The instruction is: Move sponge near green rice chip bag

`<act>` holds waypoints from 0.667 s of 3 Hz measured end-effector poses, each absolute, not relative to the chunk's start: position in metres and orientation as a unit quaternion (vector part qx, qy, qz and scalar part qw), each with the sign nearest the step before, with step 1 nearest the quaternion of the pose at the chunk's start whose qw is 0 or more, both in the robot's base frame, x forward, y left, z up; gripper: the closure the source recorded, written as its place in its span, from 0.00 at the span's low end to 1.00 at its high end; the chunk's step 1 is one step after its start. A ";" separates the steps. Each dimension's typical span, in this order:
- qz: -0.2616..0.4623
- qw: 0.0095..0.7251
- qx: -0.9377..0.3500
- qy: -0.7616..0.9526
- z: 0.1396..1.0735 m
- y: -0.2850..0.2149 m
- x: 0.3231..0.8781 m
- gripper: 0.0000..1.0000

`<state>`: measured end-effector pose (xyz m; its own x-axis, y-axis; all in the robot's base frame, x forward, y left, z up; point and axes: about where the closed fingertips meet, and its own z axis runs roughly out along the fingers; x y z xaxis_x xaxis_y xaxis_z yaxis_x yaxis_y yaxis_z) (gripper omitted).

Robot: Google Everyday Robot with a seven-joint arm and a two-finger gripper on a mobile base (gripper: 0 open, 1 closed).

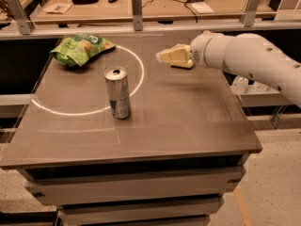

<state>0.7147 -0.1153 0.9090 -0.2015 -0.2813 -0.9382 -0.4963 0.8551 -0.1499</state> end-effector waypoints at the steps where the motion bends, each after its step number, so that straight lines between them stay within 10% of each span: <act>1: 0.084 0.570 -0.236 0.783 0.892 -0.135 0.744 0.00; 2: 0.072 0.550 -0.210 0.805 0.870 -0.167 0.763 0.00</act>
Offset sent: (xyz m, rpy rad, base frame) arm 0.0701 -0.0945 -0.0638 -0.0080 0.1499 -0.1833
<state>0.7633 -0.1668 0.8703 -0.3072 -0.2590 -0.9157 -0.4171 0.9015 -0.1151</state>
